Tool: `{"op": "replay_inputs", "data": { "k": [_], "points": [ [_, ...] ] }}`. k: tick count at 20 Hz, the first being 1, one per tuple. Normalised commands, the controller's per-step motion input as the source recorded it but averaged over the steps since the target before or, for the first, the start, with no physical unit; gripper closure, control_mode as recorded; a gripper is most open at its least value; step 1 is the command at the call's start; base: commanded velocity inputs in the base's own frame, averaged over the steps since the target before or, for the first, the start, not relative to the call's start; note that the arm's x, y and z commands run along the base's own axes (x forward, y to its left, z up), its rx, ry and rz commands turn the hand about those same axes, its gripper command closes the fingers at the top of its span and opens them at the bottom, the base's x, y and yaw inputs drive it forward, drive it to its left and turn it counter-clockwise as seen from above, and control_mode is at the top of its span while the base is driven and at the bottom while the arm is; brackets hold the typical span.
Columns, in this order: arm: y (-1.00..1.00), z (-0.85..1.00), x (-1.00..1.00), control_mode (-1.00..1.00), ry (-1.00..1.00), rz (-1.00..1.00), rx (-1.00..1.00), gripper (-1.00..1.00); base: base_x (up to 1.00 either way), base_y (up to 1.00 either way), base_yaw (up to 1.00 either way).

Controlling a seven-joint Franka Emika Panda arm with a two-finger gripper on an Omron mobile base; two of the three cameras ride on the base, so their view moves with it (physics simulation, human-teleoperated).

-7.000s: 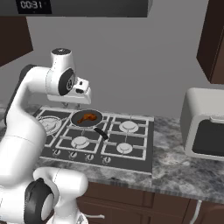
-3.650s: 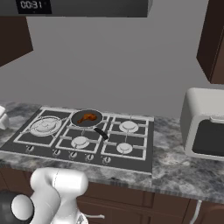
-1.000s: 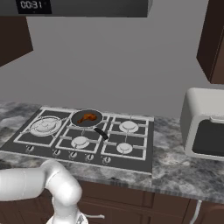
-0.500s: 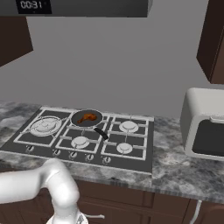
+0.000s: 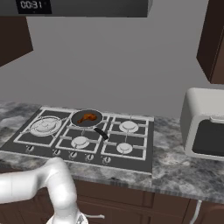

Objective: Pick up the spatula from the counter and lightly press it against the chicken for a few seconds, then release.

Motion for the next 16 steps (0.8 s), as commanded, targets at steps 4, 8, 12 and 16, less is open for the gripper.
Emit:
{"op": "replay_inputs", "data": {
  "k": [4,8,12,16],
  "points": [
    [0.28,-0.18,0.1,-1.0,0.0,0.01,0.0,-1.0,0.0,0.0,0.0],
    [0.33,-0.08,0.07,-1.0,0.02,0.0,-0.02,-1.0,0.0,0.0,0.0],
    [0.16,-0.21,0.1,-1.0,0.05,0.0,-0.03,-1.0,0.0,0.0,0.0],
    [0.03,-0.2,0.05,-1.0,0.04,0.0,-0.03,-1.0,0.0,0.0,0.0]
  ]
}}
